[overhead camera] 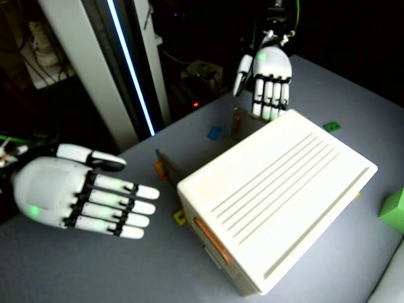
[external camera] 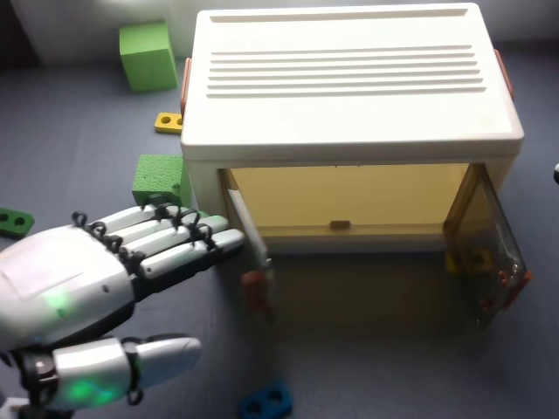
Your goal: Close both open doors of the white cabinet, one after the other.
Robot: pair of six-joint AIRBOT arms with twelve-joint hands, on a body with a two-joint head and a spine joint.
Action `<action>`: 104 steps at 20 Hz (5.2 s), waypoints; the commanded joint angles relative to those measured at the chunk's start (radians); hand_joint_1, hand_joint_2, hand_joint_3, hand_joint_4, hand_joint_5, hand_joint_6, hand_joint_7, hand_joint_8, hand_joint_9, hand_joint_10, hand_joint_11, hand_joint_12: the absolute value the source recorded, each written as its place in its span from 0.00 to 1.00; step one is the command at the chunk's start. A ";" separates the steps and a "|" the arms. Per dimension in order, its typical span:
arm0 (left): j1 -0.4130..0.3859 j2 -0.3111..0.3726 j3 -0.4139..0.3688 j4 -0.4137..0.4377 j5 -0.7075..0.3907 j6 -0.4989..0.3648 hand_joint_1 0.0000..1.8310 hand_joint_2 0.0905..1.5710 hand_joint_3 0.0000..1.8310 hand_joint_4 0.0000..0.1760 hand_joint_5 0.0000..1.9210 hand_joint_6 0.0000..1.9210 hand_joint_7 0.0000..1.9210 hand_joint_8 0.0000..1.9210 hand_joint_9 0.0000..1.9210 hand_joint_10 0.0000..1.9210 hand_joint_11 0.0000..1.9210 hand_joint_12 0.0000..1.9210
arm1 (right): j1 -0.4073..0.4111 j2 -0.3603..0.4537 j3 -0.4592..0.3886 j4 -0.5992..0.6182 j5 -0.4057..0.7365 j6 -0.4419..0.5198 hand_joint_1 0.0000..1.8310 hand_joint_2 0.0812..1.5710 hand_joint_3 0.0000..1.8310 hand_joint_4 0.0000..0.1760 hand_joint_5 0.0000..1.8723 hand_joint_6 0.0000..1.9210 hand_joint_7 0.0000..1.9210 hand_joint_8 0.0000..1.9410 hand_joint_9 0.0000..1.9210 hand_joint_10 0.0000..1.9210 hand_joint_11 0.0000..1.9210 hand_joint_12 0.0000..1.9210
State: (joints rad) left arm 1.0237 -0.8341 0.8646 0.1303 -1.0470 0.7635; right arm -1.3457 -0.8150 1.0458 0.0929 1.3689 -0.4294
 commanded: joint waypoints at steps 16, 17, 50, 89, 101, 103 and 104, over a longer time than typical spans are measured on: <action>-0.105 -0.066 0.046 0.086 -0.077 -0.055 0.00 0.94 0.00 0.00 0.03 0.00 0.04 0.00 0.05 0.00 0.00 0.17 | 0.003 -0.006 0.011 0.028 0.118 0.011 0.05 0.91 0.00 0.23 0.05 0.00 0.05 0.00 0.05 0.00 0.06 0.00; -0.111 -0.075 0.051 0.088 -0.076 -0.055 0.00 0.94 0.00 0.00 0.03 0.00 0.04 0.00 0.05 0.00 0.00 0.18 | 0.003 -0.006 0.011 0.028 0.118 0.011 0.04 0.90 0.00 0.18 0.06 0.00 0.05 0.00 0.05 0.00 0.07 0.01; 0.102 0.038 -0.049 -0.199 -0.229 0.077 0.00 0.96 0.00 0.00 0.02 0.00 0.03 0.00 0.05 0.01 0.00 0.23 | 0.041 0.003 -0.015 -0.150 0.071 0.044 0.00 0.92 0.00 0.05 0.02 0.00 0.01 0.00 0.00 0.00 0.01 0.00; 0.193 0.069 -0.081 -0.317 -0.355 0.142 0.00 0.92 0.00 0.00 0.00 0.00 0.00 0.00 0.01 0.00 0.00 0.13 | 0.328 -0.151 0.066 -0.373 -0.086 0.094 0.00 0.96 0.00 0.00 0.00 0.00 0.00 0.00 0.00 0.00 0.00 0.00; 0.232 0.072 -0.088 -0.342 -0.407 0.132 0.00 0.90 0.00 0.00 0.02 0.00 0.03 0.00 0.04 0.00 0.00 0.20 | 0.254 -0.074 0.021 -0.347 -0.062 0.160 0.00 0.95 0.00 0.00 0.00 0.00 0.00 0.00 0.00 0.00 0.00 0.00; 0.237 0.072 -0.087 -0.352 -0.412 0.133 0.00 0.89 0.00 0.00 0.01 0.00 0.02 0.00 0.02 0.00 0.00 0.17 | 0.188 -0.061 0.021 -0.277 -0.023 0.159 0.00 0.96 0.00 0.00 0.01 0.00 0.00 0.00 0.00 0.00 0.00 0.00; 0.238 0.072 -0.087 -0.353 -0.415 0.133 0.00 0.89 0.00 0.00 0.01 0.00 0.02 0.00 0.02 0.00 0.00 0.17 | 0.152 -0.053 0.020 -0.241 0.002 0.159 0.00 0.95 0.00 0.00 0.01 0.00 0.00 0.00 0.00 0.00 0.00 0.00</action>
State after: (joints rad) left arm 1.2652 -0.7681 0.7769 -0.2295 -1.3334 0.9005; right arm -1.2224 -0.8684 1.0676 -0.1738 1.2293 -0.2802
